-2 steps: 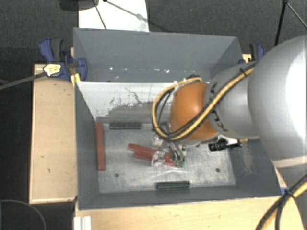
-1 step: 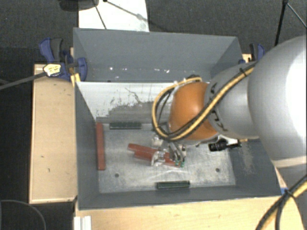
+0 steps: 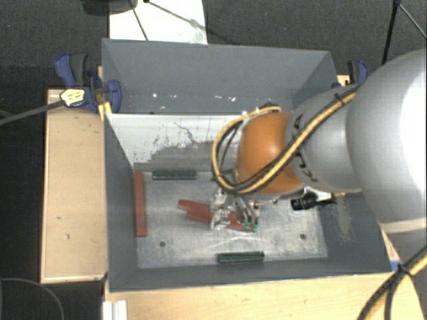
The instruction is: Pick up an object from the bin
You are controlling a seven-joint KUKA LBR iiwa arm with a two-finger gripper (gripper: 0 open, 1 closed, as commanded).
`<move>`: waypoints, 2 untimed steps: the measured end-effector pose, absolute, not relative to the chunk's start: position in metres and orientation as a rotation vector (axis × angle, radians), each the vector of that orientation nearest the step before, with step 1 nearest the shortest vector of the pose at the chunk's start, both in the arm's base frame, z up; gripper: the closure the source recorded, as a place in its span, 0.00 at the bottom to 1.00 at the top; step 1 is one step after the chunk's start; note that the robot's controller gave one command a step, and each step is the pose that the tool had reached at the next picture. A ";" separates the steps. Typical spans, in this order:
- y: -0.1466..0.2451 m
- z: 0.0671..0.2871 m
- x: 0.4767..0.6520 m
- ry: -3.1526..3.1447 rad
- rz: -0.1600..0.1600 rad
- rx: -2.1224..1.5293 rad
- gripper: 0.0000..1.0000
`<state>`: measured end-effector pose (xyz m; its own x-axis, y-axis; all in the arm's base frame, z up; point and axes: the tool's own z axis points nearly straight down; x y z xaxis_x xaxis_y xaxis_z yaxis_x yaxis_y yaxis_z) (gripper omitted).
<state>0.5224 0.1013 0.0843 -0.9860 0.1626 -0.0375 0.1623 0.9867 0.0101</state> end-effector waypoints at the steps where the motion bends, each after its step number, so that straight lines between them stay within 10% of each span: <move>1: 0.102 0.096 0.518 3.121 0.004 0.253 1.00; 2: 0.102 0.114 0.517 3.130 0.002 0.252 1.00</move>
Offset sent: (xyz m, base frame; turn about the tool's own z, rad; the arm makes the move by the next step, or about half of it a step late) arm 0.0000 -0.0001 0.0683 -0.0002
